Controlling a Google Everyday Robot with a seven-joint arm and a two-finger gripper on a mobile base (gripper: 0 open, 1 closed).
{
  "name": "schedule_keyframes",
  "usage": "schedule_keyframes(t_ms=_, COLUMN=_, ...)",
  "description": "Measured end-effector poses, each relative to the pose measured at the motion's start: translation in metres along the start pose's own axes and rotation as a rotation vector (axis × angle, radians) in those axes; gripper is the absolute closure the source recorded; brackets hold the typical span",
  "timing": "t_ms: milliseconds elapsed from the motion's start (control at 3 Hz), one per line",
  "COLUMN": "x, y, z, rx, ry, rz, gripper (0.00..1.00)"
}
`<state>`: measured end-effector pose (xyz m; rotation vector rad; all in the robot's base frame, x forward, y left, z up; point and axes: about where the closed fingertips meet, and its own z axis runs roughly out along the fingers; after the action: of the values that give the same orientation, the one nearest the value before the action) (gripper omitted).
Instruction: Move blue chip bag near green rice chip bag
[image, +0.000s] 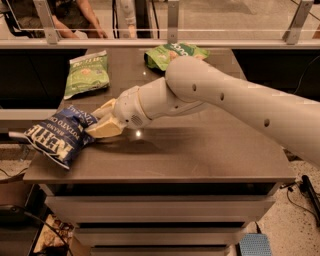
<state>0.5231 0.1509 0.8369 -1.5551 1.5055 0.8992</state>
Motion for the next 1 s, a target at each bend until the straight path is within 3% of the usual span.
schedule_keyframes(t_ms=333, x=-0.001, y=0.001, z=0.001, rx=-0.003, ry=0.000, rz=-0.002, gripper=1.00)
schedule_keyframes(t_ms=1000, x=-0.013, y=-0.005, z=-0.010, rx=0.009, ry=0.011, rz=-0.002, gripper=1.00)
